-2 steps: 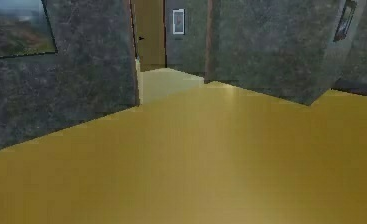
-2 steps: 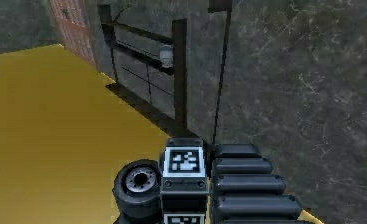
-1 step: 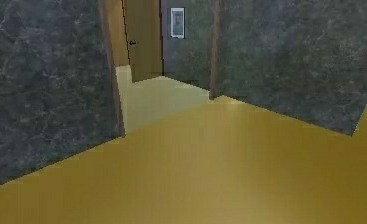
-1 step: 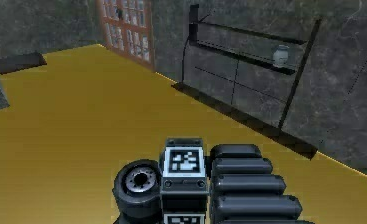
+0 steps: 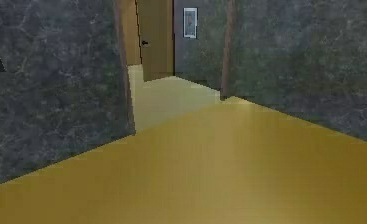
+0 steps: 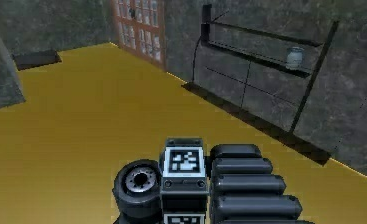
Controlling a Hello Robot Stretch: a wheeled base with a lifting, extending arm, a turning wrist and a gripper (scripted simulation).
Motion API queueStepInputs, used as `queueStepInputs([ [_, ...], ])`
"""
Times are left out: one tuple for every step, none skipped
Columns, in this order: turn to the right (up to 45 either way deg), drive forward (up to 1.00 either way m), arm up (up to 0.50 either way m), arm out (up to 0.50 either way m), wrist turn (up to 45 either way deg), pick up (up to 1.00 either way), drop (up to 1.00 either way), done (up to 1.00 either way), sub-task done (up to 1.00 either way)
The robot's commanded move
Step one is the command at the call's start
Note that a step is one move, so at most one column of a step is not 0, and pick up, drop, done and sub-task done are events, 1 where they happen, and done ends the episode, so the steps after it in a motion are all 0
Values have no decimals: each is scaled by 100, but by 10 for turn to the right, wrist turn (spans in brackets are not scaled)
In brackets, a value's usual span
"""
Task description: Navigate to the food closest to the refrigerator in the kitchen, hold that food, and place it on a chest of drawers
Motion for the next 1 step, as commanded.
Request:
queueStepInputs([
  [0, 100, 0, 0, 0, 0, 0, 0, 0],
])
